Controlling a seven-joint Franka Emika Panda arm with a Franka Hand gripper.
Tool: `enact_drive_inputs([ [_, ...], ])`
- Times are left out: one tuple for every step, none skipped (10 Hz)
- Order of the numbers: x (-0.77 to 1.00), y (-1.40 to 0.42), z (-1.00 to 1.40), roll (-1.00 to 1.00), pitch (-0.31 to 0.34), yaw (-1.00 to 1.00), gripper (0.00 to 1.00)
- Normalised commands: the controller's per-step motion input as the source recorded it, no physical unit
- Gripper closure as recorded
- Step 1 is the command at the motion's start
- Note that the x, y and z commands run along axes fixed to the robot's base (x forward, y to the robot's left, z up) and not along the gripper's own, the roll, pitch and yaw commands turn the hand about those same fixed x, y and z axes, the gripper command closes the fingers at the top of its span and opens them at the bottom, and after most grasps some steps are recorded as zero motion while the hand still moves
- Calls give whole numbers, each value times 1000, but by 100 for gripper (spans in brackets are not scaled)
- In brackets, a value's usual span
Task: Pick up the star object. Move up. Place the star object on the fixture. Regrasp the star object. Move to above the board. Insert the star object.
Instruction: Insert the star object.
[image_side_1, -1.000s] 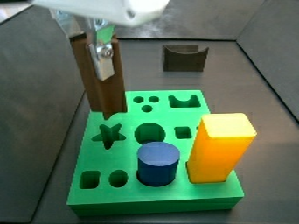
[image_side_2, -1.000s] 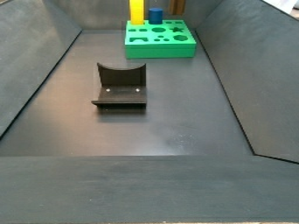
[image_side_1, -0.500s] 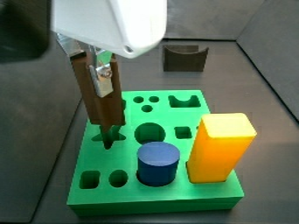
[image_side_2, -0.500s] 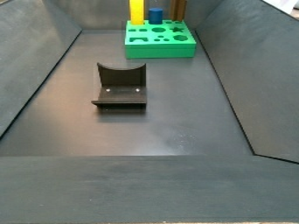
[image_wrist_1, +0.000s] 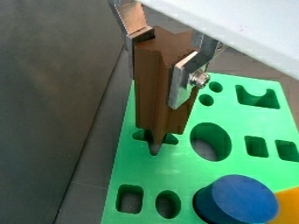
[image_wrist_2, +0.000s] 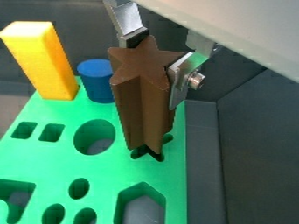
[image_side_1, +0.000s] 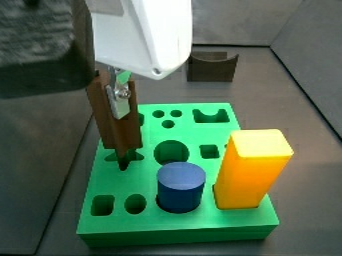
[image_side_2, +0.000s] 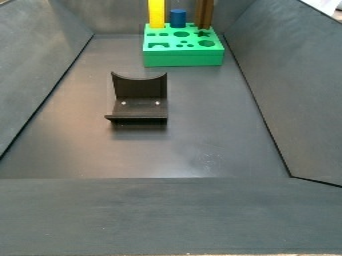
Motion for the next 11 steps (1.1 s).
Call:
enact_drive_inputs([
  [-71, 0, -354, 19, -100, 109, 100],
  [-29, 0, -263, 0, -107, 80, 100],
  [0, -34, -89, -20, -61, 46, 100],
  [0, -71, -243, 0, -76, 51, 100],
  [0, -111, -129, -49, -93, 0, 100],
  [0, -97, -117, -44, -91, 0, 100],
  [0, -80, -51, -23, -56, 0, 100],
  [0, -60, -51, -11, -43, 0, 100],
  [97, -11, 0, -11, -14, -6, 100],
  [174, 0, 0, 0, 0, 0, 100],
  [146, 0, -71, 0, -10, 0, 100],
])
